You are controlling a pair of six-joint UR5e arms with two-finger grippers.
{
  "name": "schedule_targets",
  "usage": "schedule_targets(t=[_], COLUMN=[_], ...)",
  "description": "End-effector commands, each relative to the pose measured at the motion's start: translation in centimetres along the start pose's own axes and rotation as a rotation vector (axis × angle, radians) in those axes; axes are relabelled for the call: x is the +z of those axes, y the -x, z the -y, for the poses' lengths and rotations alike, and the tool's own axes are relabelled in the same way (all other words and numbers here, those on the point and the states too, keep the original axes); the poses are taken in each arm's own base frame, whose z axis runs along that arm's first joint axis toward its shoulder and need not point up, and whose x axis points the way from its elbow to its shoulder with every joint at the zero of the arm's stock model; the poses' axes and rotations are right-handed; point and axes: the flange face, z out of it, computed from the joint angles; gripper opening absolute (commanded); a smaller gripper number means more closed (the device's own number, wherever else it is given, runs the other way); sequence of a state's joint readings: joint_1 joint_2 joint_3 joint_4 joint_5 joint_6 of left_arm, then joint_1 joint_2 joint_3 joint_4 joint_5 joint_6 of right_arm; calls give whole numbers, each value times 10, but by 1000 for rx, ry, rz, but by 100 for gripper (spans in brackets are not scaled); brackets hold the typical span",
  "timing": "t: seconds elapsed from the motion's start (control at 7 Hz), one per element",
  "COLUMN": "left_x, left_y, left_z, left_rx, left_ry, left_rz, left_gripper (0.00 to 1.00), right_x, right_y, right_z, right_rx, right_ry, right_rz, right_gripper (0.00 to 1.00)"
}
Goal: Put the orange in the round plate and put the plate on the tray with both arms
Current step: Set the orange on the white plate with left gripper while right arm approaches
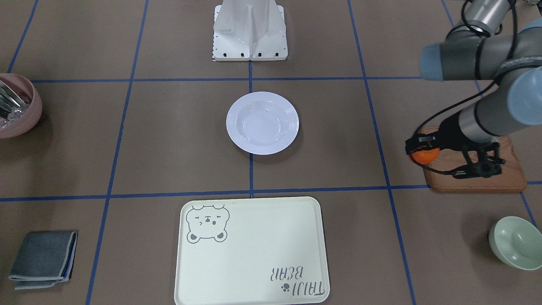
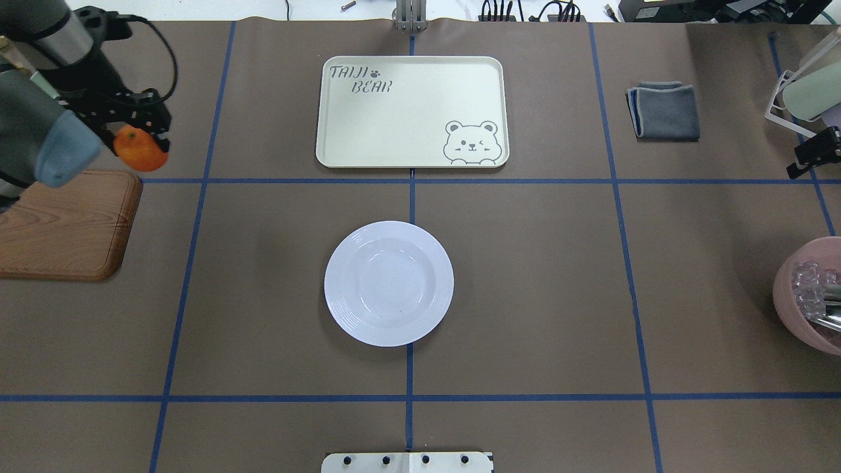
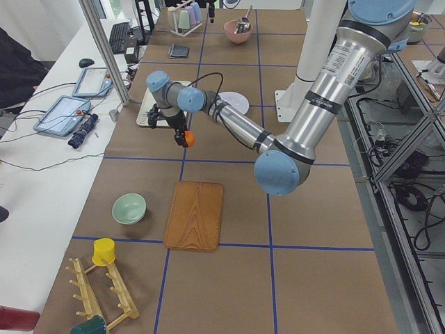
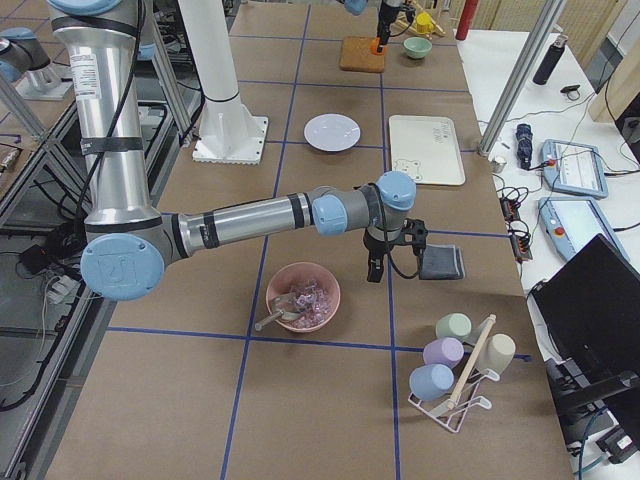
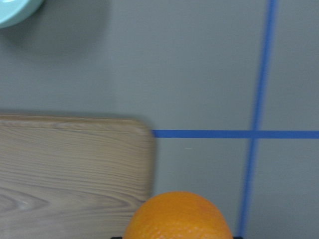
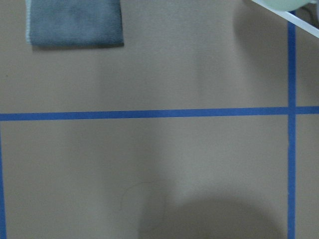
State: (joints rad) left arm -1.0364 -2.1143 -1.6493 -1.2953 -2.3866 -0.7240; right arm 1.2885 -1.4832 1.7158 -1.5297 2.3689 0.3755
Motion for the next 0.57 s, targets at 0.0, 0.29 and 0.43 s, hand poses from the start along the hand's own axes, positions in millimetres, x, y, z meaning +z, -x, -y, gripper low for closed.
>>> schedule_targets(t=[0.0, 0.29, 0.43], left_x=[26, 89, 103], left_y=[-143, -217, -245], left_z=[-69, -131, -140], left_rx=[-92, -106, -98], left_ry=[44, -3, -36], left_rz=[-79, -102, -82], left_gripper=[0, 0, 0], right_x=[-5, 6, 7], right_y=[51, 111, 146], right_z=[16, 14, 12], right_rx=[19, 86, 112], right_ry=[-65, -143, -159], right_rz=[58, 181, 238], right_gripper=[100, 100, 100])
